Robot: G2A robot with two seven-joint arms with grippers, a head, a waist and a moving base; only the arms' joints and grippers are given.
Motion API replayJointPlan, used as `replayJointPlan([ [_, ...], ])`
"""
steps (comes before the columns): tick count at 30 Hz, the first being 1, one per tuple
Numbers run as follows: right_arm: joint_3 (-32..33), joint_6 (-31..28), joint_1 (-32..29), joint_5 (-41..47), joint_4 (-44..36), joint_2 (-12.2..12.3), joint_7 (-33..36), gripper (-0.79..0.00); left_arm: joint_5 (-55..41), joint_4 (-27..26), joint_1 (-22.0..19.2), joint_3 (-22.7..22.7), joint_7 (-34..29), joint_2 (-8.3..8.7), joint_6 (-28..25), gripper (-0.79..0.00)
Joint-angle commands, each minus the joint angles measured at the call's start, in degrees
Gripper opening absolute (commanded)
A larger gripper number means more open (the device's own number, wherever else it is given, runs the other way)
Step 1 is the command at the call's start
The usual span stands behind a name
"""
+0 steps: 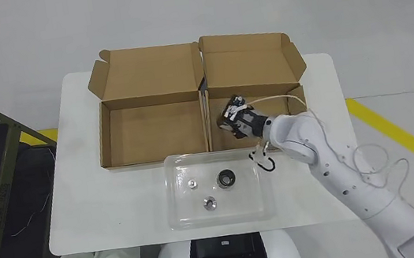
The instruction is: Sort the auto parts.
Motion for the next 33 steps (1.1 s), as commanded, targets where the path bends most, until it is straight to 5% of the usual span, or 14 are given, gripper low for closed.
replayJointPlan([
  [1,-0.78,0.34,0.78,0.19,1.39,-0.39,0.15,-0.785,0.0,0.0,0.0,0.0,0.0,0.0,0.0,0.0],
  [21,-4.91,2.97,5.01,0.76,7.94,-3.08,5.38,-0.77,0.0,0.0,0.0,0.0,0.0,0.0,0.0,0.0],
  [23,-4.98,3.07,5.13,0.74,8.1,-3.23,5.48,-0.699,0.0,0.0,0.0,0.0,0.0,0.0,0.0,0.0],
  [26,-5.07,2.84,5.35,0.84,8.6,-3.45,5.61,-0.486,0.0,0.0,0.0,0.0,0.0,0.0,0.0,0.0],
  [33,-4.87,2.65,5.3,0.94,8.09,-3.75,6.14,-0.44,0.0,0.0,0.0,0.0,0.0,0.0,0.0,0.0],
])
